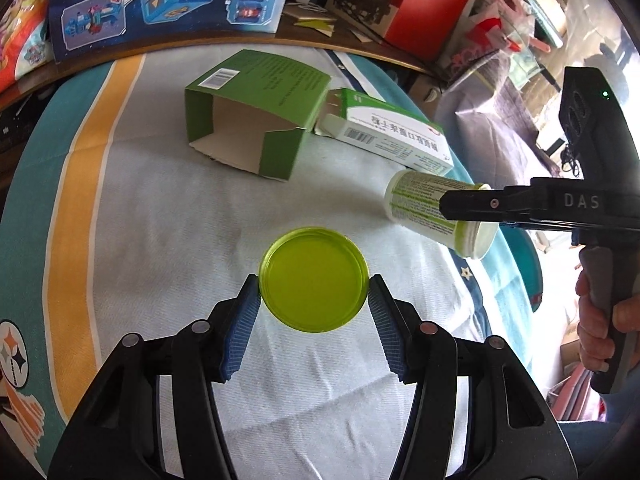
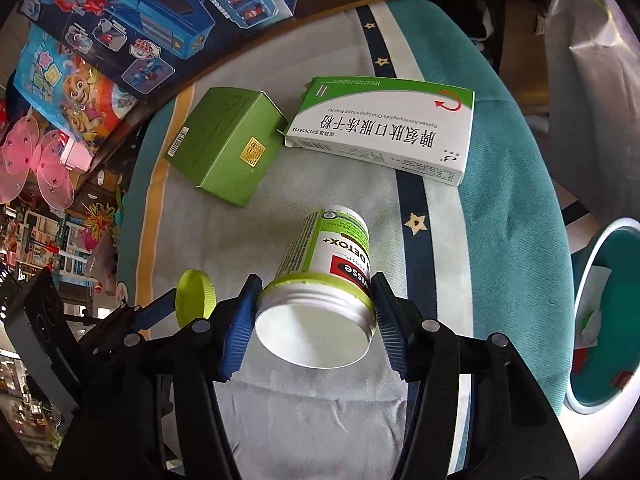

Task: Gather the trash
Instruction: 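Carry the lid and pill bottle with both tools over the teal bin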

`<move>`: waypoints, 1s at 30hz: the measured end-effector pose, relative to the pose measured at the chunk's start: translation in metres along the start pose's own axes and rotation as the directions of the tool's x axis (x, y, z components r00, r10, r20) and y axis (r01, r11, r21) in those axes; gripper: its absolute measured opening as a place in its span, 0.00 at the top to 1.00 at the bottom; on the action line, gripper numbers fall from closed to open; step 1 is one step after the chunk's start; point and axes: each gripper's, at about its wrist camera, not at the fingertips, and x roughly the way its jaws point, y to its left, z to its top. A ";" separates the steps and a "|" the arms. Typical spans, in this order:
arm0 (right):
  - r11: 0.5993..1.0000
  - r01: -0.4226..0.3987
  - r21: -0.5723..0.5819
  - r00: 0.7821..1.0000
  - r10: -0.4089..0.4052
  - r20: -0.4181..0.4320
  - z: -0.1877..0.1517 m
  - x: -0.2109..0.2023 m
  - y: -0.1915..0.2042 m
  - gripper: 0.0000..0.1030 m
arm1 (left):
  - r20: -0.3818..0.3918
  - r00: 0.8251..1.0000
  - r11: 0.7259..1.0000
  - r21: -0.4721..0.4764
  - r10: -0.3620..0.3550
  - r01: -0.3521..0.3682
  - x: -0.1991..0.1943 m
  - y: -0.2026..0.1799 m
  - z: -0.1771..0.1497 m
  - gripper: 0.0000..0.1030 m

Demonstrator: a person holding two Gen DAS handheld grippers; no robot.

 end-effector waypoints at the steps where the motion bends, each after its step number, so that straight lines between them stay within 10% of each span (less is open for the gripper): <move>1: 1.000 -0.006 0.003 1.000 0.006 0.007 -0.002 -0.004 -0.003 0.48 | 0.000 1.000 1.000 0.009 0.002 -0.002 -0.001 -0.005 0.000 0.45; 21: 0.977 -0.081 0.198 0.976 0.037 0.214 -0.043 -0.098 -0.122 0.48 | -0.018 1.000 0.977 0.215 0.019 -0.015 -0.001 -0.115 0.003 0.45; 30: 0.934 -0.096 0.344 0.951 -0.015 0.307 -0.082 -0.141 -0.210 0.48 | -0.061 0.998 0.924 0.382 -0.011 0.033 0.025 -0.204 0.009 0.45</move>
